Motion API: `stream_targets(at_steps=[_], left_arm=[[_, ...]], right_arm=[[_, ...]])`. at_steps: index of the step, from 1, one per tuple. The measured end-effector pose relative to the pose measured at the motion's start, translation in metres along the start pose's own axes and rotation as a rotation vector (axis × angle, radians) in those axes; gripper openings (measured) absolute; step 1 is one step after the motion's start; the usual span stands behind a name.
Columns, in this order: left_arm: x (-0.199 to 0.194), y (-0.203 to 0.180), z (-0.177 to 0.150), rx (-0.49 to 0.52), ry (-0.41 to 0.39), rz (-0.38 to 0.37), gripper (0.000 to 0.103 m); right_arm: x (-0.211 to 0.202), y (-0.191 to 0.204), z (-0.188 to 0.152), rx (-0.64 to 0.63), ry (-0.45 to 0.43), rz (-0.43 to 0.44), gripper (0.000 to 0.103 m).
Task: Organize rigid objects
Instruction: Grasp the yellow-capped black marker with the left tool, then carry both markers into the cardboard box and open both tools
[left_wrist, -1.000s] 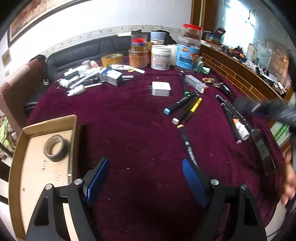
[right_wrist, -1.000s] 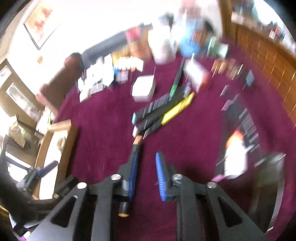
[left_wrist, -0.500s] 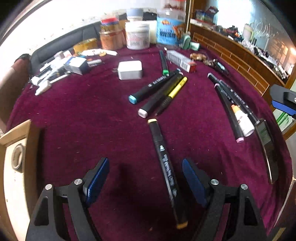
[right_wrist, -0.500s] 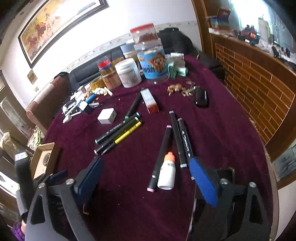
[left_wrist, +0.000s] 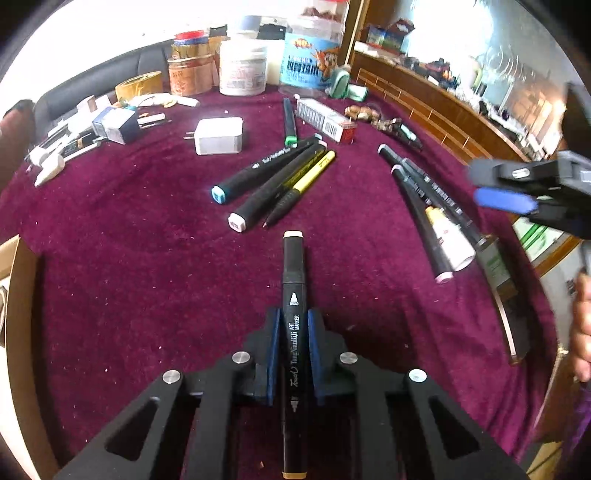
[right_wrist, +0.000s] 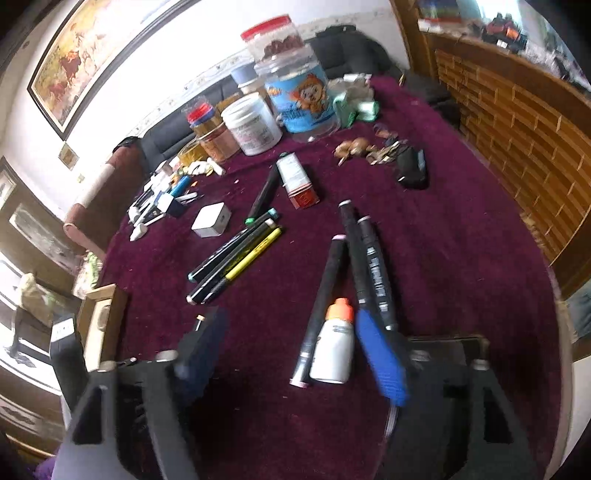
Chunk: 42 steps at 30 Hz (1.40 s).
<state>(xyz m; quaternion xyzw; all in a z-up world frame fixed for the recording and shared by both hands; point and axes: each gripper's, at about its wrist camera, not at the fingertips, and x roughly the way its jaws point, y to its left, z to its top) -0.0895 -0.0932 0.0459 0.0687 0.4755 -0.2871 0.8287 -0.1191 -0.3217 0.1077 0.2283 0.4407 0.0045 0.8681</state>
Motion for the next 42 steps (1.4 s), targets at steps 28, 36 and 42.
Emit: stream_targets(at_steps=[28, 36, 42], left_arm=[[-0.082, 0.064, -0.021, -0.111, -0.161, -0.001, 0.014], [-0.109, 0.091, -0.034, -0.166, -0.217, 0.049, 0.014], [-0.132, 0.12, -0.045, -0.216, -0.252, 0.1, 0.014]], right_arm=[[0.083, 0.03, 0.005, -0.084, 0.142, -0.334, 0.014], [0.037, 0.062, -0.018, -0.056, 0.037, -0.081, 0.014], [0.009, 0.126, -0.027, -0.145, 0.003, 0.064, 0.014]])
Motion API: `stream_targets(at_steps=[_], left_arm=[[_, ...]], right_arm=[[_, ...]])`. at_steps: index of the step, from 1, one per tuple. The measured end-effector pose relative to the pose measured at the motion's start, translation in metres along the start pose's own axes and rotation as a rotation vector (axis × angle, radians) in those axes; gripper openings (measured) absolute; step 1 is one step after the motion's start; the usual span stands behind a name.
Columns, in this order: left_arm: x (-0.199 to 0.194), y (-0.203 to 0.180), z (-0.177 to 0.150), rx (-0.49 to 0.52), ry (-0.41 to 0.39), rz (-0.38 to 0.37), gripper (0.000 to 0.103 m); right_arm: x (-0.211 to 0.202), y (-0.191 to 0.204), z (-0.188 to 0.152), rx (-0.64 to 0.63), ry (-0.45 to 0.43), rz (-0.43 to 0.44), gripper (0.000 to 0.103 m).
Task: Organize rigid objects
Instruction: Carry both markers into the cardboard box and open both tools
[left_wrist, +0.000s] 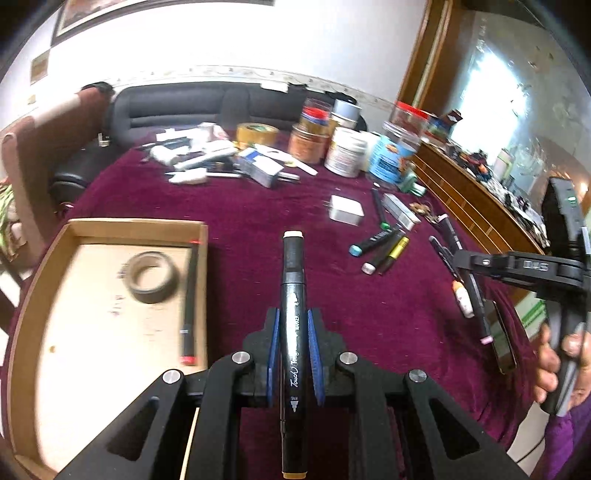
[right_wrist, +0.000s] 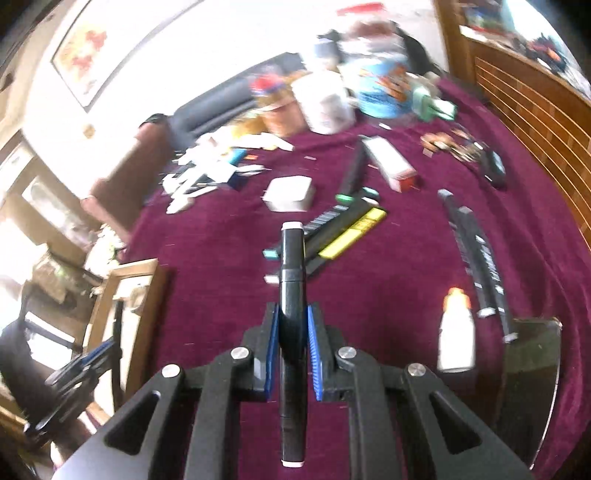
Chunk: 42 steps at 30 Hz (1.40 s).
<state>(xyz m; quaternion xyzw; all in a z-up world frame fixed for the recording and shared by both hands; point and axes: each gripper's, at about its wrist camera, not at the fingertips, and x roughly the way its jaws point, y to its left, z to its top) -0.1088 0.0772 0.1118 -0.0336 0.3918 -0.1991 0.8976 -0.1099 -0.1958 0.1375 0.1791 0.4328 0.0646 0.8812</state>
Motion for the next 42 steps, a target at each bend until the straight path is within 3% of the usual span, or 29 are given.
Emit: stream_targets(at_steps=[4, 8, 17, 24, 30, 42], left_arm=[[-0.016, 0.032, 0.008, -0.037, -0.023, 0.043, 0.014], [-0.026, 0.072, 0.022, -0.063, -0.044, 0.137, 0.014], [-0.012, 0.135, 0.038, -0.09, -0.014, 0.234, 0.014], [0.02, 0.16, 0.038, -0.105, 0.05, 0.255, 0.015], [0.042, 0.18, 0.04, -0.145, 0.091, 0.267, 0.015], [0.05, 0.193, 0.037, -0.174, 0.103, 0.264, 0.015]], right_arm=[[0.005, 0.044, 0.0, -0.05, 0.024, 0.093, 0.014], [0.023, 0.089, 0.0, -0.085, 0.073, 0.191, 0.015], [0.1, 0.176, 0.002, -0.08, 0.216, 0.335, 0.015], [0.167, 0.212, -0.002, -0.01, 0.333, 0.373, 0.015], [0.216, 0.244, -0.006, 0.002, 0.393, 0.343, 0.015], [0.231, 0.259, -0.004, -0.026, 0.394, 0.322, 0.015]])
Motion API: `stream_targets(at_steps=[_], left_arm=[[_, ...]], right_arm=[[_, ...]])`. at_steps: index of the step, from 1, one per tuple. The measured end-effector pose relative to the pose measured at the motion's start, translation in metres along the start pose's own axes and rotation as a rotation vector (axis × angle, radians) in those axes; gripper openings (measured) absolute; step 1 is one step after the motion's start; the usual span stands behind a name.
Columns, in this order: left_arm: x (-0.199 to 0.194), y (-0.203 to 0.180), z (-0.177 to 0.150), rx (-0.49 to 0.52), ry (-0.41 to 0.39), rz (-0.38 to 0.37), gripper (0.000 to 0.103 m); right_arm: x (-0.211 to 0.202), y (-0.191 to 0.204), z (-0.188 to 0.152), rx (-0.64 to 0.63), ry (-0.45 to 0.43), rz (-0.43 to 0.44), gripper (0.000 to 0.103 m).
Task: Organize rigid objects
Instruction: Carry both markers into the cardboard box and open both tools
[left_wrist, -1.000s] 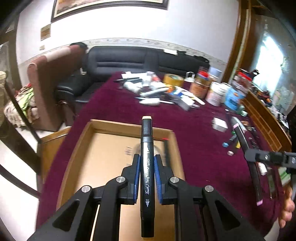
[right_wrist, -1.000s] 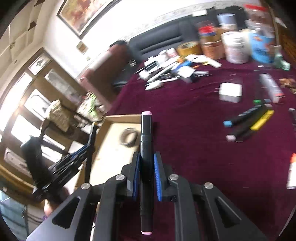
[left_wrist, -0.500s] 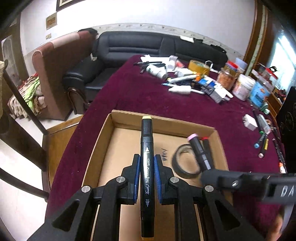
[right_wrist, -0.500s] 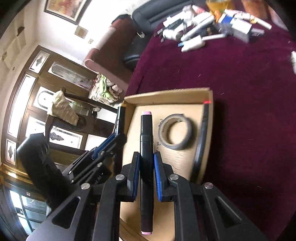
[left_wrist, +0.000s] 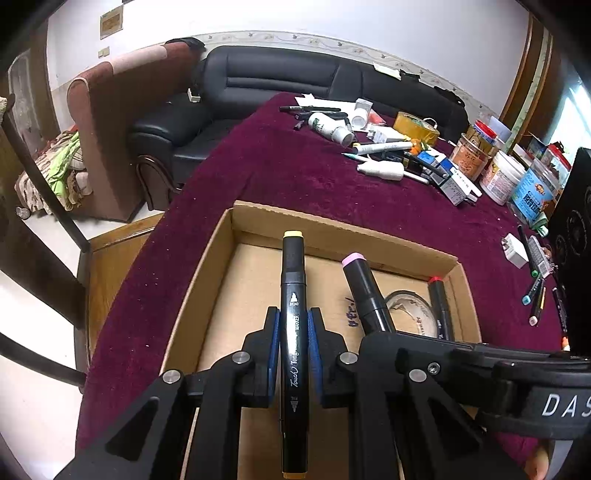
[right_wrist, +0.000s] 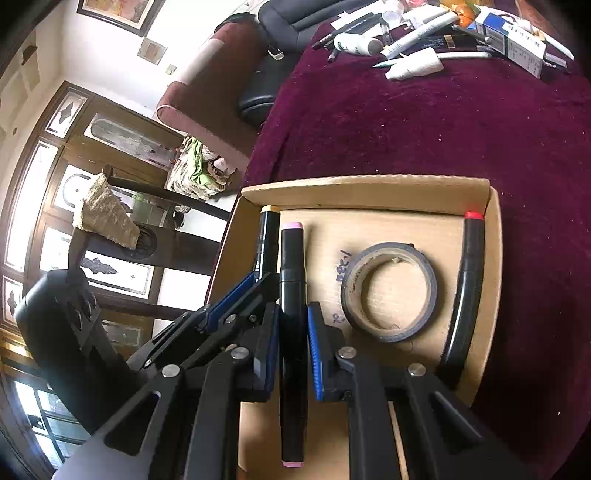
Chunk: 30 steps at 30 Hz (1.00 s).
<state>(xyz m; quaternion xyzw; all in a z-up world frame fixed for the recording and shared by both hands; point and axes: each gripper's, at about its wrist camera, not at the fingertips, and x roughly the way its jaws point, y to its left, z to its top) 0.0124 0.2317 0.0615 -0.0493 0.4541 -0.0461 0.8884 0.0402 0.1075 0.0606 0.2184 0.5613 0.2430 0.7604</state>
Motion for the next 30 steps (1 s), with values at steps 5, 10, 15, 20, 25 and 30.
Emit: stream_targets(at_steps=[5, 10, 15, 20, 25, 30], left_arm=[[0.004, 0.003, 0.001, -0.01, -0.004, 0.026, 0.015], [0.007, 0.005, 0.001, -0.007, -0.002, 0.027, 0.015], [0.003, 0.005, 0.001, -0.003, -0.018, 0.033, 0.015], [0.0, 0.007, 0.0, -0.011, -0.021, 0.024, 0.015], [-0.005, 0.007, 0.0, -0.01, -0.038, 0.041, 0.016], [-0.013, 0.01, 0.001, -0.027, -0.063, 0.074, 0.034]], right_arm=[[0.01, 0.004, 0.004, -0.006, 0.007, -0.028, 0.015], [0.016, 0.006, 0.006, -0.016, 0.003, -0.061, 0.015], [0.02, 0.007, 0.009, -0.008, -0.001, -0.072, 0.015], [0.018, 0.003, 0.009, -0.003, -0.002, -0.078, 0.015], [0.019, 0.002, 0.009, -0.006, -0.004, -0.085, 0.015], [0.022, 0.005, 0.009, -0.021, -0.013, -0.107, 0.015]])
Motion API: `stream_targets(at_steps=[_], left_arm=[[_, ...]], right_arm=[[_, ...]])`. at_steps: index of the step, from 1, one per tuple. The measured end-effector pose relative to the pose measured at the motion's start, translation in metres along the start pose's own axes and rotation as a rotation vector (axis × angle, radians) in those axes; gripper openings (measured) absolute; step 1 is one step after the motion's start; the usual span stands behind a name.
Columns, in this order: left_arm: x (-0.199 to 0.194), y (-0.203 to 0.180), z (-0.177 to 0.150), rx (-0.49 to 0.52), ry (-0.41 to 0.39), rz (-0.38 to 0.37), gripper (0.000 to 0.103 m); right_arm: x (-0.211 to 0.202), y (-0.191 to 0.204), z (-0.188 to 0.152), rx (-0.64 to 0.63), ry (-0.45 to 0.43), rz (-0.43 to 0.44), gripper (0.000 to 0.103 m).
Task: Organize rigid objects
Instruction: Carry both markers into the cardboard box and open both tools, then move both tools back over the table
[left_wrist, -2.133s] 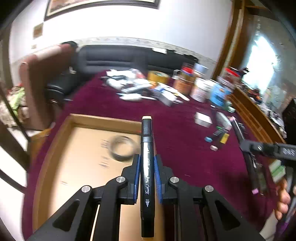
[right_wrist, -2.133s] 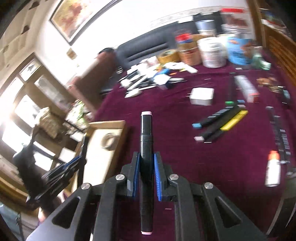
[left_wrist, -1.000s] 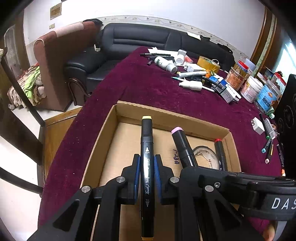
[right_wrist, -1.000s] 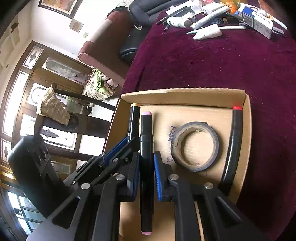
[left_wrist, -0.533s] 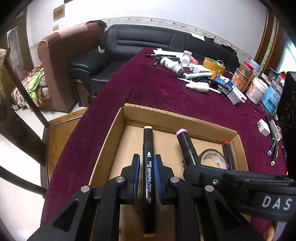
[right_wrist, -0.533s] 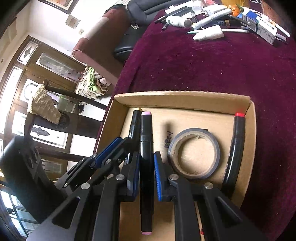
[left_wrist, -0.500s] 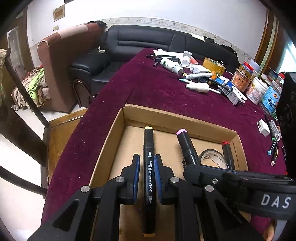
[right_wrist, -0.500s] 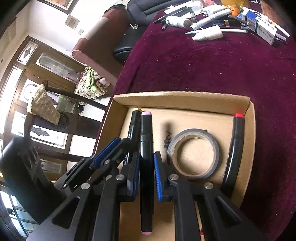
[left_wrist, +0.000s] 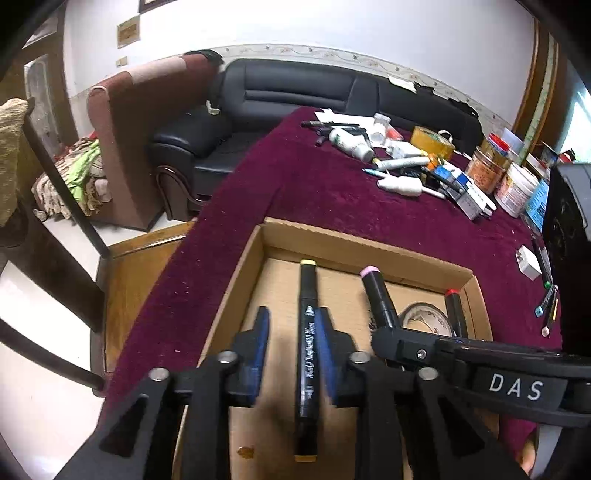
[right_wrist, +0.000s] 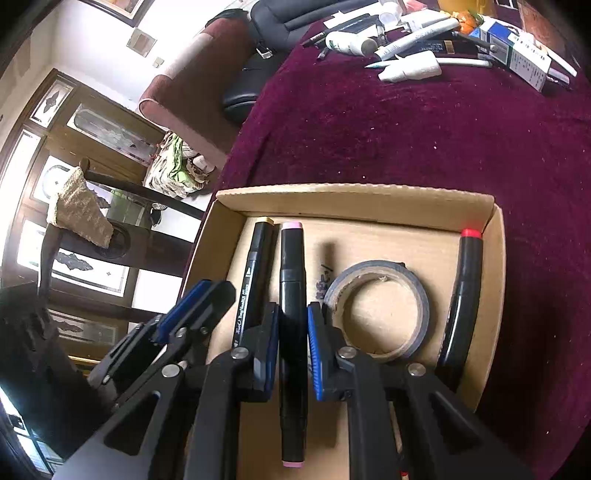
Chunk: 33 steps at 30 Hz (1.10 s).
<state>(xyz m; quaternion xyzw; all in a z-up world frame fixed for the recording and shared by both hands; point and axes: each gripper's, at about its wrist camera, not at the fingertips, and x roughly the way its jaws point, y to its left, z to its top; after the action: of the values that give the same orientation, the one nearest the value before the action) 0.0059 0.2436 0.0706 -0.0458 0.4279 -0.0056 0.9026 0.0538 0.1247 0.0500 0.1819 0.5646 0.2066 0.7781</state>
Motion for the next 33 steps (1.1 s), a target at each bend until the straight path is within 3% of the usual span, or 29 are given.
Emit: stream_targets(at_steps=[2, 5, 12, 17, 28, 33], left_arm=[[-0.004, 0.004, 0.001, -0.018, -0.015, 0.014, 0.046], [-0.007, 0.01, 0.002, -0.038, -0.025, 0.024, 0.054], [-0.019, 0.014, 0.001, -0.056, -0.057, 0.042, 0.06], [-0.035, 0.013, 0.0, -0.056, -0.105, 0.064, 0.073], [-0.074, -0.021, -0.011, 0.025, -0.168, 0.077, 0.073], [-0.092, -0.049, -0.02, 0.063, -0.176, 0.036, 0.078]], right_arm=[[0.0, 0.001, 0.0, -0.005, -0.005, 0.0, 0.015], [0.0, -0.001, 0.0, 0.011, -0.013, 0.013, 0.016], [-0.009, -0.002, 0.0, -0.005, -0.032, 0.025, 0.028], [-0.027, 0.002, -0.002, -0.033, -0.076, 0.023, 0.037], [-0.077, -0.012, -0.023, -0.096, -0.138, 0.005, 0.041], [-0.121, -0.042, -0.044, -0.13, -0.204, -0.068, 0.053]])
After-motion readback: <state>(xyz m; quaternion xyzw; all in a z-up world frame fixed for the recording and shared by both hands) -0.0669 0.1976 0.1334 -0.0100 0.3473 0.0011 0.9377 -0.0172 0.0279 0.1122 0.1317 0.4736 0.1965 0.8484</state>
